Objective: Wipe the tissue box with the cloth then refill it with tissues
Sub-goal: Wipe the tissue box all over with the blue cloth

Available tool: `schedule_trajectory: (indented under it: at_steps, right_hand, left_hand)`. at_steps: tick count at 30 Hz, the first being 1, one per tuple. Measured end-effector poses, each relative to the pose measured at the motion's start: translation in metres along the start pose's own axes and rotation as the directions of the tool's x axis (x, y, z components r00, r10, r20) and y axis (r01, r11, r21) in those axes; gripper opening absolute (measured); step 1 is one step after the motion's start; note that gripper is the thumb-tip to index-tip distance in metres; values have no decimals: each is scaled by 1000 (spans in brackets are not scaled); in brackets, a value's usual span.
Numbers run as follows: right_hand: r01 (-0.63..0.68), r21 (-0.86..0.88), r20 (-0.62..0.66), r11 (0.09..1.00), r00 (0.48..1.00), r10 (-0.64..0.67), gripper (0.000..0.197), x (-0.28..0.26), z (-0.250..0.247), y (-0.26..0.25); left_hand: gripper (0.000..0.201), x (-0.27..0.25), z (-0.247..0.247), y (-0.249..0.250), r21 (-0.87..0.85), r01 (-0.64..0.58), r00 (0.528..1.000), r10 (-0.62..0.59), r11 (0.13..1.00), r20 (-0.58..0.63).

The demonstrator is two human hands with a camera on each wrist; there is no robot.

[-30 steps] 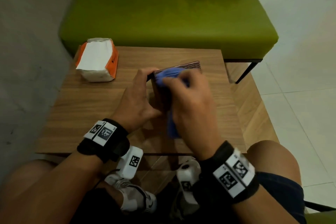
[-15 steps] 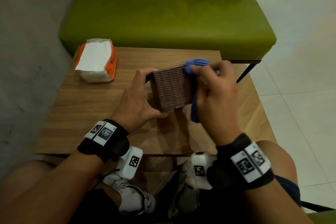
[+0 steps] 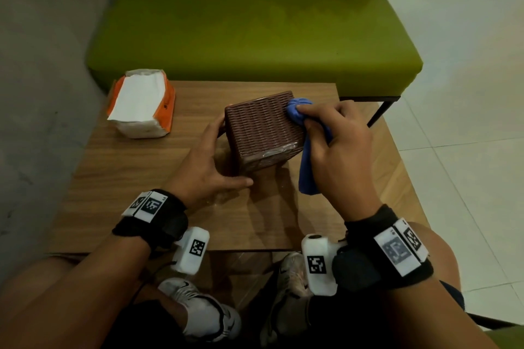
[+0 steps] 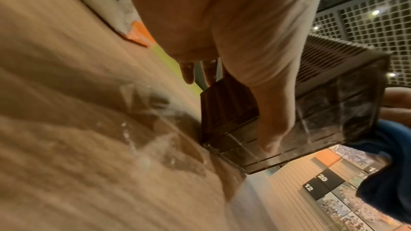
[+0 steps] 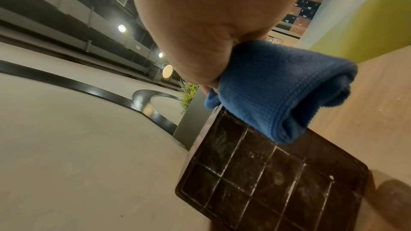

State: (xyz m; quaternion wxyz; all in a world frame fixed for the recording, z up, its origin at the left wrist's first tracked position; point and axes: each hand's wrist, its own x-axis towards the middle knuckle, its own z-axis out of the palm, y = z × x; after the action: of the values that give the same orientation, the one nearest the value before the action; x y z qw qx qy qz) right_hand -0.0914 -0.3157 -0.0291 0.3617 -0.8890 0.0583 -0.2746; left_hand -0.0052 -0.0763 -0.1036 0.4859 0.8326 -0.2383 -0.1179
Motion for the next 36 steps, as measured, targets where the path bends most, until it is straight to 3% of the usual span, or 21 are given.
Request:
schedule_trajectory:
  at_steps: [2, 6, 11, 16, 18, 20, 22, 23, 24, 27, 29, 31, 32, 33, 36]
  right_hand:
    - [-7, 0, 12, 1000, 1000, 7, 24, 6, 2, 1]
    - [-39, 56, 8, 998, 999, 39, 24, 16, 4, 3]
    - [-81, 175, -199, 981, 973, 116, 30, 18, 0, -1]
    - [36, 42, -216, 998, 976, -26, 35, -2, 11, -17]
    - [75, 5, -173, 997, 982, -73, 31, -9, 17, -27]
    - [225, -82, -7, 971, 974, -226, 30, -21, 24, -34]
    - [419, -158, 200, 894, 900, -386, 31, -30, 24, -34]
    - [461, -175, 227, 870, 879, -420, 30, -28, 22, -30]
    - [443, -184, 187, 878, 892, -411, 28, -23, 19, -25]
    - [232, -134, -76, 963, 967, -244, 29, -7, 19, -25]
    - [274, -149, -3, 950, 961, -277, 29, -17, 28, -41]
    - [421, -161, 187, 893, 901, -392, 27, -32, 31, -46]
    - [452, -161, 221, 877, 883, -414, 27, -32, 27, -41]
    - [428, -165, 191, 889, 898, -397, 26, -26, 23, -34]
    - [193, -121, -44, 974, 979, -199, 29, -7, 21, -25]
  left_hand:
    - [118, 1, 4, 0, -91, 84, 996, -85, 992, -5]
    - [101, 4, 4, 1, -143, 118, 991, -126, 983, -44]
    - [94, -2, -13, 15, -258, 162, 986, -168, 952, -1]
    - [68, -11, -17, 24, -282, 187, 982, -190, 941, 14]
    - [68, -15, -14, 24, -301, 192, 981, -195, 934, 21]
    - [71, -20, -12, 24, -333, 187, 982, -188, 924, 30]
    - [70, -23, -13, 23, -376, 184, 982, -186, 908, 31]
    - [68, -23, -14, 23, -377, 181, 982, -185, 908, 27]
    - [67, -23, -16, 24, -370, 176, 983, -180, 912, 24]
    - [64, -21, -17, 27, -349, 161, 986, -162, 923, 27]
    - [60, -20, -18, 30, -354, 168, 986, -162, 920, 46]
    - [57, -20, -19, 28, -362, 167, 986, -157, 917, 57]
    - [56, -23, -19, 26, -358, 171, 985, -162, 918, 56]
    - [56, -26, -20, 24, -356, 176, 984, -171, 918, 48]
    - [59, -33, -14, 20, -353, 190, 981, -189, 916, 38]
